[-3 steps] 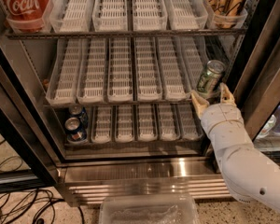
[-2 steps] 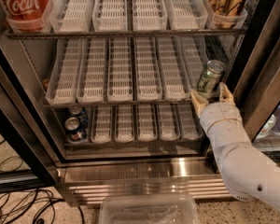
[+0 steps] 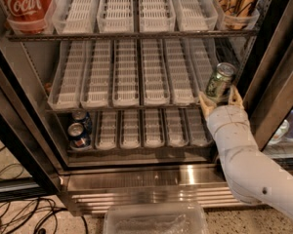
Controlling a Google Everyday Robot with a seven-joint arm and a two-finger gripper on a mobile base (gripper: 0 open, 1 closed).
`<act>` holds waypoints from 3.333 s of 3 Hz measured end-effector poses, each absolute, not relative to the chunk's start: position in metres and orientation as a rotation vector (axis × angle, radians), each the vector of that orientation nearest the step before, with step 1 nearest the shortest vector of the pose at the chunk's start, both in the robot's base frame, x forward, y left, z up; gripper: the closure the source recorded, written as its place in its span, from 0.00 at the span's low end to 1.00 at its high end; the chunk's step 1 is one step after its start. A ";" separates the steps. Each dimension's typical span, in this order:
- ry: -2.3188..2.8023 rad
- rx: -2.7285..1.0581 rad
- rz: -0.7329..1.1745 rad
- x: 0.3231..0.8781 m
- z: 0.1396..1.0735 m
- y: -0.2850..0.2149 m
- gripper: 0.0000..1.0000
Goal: Pick green can from middle shelf of fridge
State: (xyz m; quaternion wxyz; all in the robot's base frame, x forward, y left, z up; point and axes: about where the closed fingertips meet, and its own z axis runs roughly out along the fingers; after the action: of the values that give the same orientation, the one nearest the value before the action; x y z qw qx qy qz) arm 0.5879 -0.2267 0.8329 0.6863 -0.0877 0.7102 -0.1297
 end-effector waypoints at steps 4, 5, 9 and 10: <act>1.561 -0.133 -0.328 0.626 0.840 -0.239 0.33; 1.566 -0.115 -0.323 0.632 0.839 -0.241 0.33; 1.589 -0.107 -0.249 0.641 0.835 -0.228 1.00; 1.589 -0.107 -0.249 0.641 0.835 -0.228 1.00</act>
Offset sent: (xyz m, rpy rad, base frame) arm 0.0325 -0.0181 0.0015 -0.0285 -0.0486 -0.0666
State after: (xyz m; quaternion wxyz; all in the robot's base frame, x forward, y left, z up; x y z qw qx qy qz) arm 0.6412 -0.2277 0.8354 0.6925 -0.0481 0.7112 -0.1115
